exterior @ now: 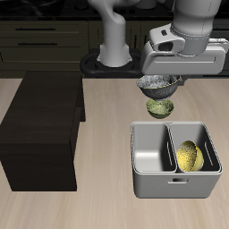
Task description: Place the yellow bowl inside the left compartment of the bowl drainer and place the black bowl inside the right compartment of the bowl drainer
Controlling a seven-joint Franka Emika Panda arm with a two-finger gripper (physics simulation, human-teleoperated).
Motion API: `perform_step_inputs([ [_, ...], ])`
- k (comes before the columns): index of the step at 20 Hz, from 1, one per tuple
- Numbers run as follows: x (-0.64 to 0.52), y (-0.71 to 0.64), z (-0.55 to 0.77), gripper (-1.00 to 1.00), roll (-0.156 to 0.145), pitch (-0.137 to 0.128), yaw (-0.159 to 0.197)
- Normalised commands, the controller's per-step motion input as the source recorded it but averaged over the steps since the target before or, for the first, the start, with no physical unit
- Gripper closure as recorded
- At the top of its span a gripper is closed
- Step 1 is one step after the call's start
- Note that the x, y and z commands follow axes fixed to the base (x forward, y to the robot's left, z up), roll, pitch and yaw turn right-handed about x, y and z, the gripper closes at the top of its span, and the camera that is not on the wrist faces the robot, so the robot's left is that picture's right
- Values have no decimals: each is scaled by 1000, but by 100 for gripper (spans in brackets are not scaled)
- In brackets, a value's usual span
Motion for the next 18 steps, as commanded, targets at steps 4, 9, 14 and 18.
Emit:
perform_step_inputs([
  [4,46,101,-68,100,-2,15,-29],
  [9,32,18,-81,100,10,-1,-1],
  [14,87,-56,-179,100,-19,24,-16],
  [18,86,-32,-286,100,-6,32,10],
])
